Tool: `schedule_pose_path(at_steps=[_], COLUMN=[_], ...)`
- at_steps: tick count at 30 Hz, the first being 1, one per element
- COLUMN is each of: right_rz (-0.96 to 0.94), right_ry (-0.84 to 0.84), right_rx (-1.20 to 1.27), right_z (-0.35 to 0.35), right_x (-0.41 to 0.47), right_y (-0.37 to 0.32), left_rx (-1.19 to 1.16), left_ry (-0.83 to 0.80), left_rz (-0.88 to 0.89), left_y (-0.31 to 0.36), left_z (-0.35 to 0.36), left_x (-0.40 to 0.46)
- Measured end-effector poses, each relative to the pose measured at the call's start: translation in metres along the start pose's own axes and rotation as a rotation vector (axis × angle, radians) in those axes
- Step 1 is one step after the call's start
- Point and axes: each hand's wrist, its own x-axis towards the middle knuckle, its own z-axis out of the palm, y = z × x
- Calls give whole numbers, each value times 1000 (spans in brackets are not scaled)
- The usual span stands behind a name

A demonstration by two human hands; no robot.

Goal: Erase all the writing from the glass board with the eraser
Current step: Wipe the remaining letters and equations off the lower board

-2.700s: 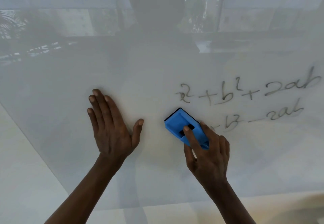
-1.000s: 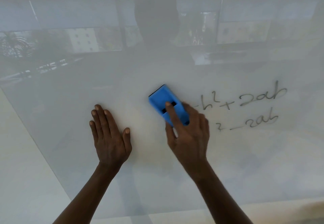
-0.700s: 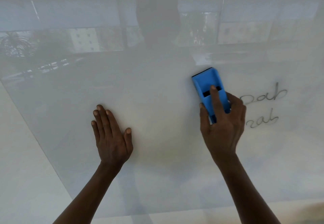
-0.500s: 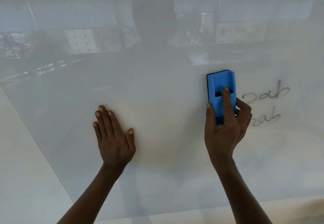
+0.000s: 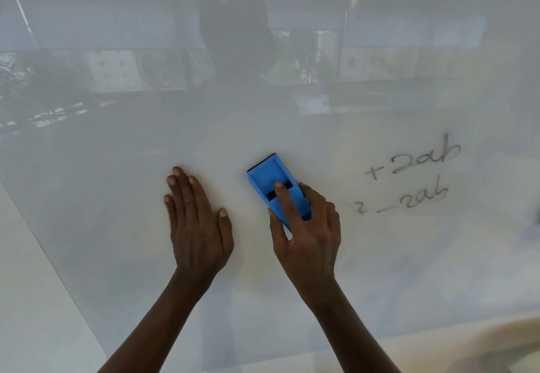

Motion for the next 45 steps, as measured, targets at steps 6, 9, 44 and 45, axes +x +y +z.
schedule_pose_path(at_steps=[6,9,44,45], right_rz=[-36,-56,429,417], right_ry=[44,65,264,259], right_rx=[-32,-20,151,162], right_z=[-9,-15,-79,-76], right_x=[19,27,64,62], right_y=[37,57,209,199], left_rx=[16,14,153,146], left_ry=[4,22,58,59], left_rz=[117,170,144,146], left_y=[45,75,120,119], left_z=[12,24,54,54], left_x=[31,48,45,45])
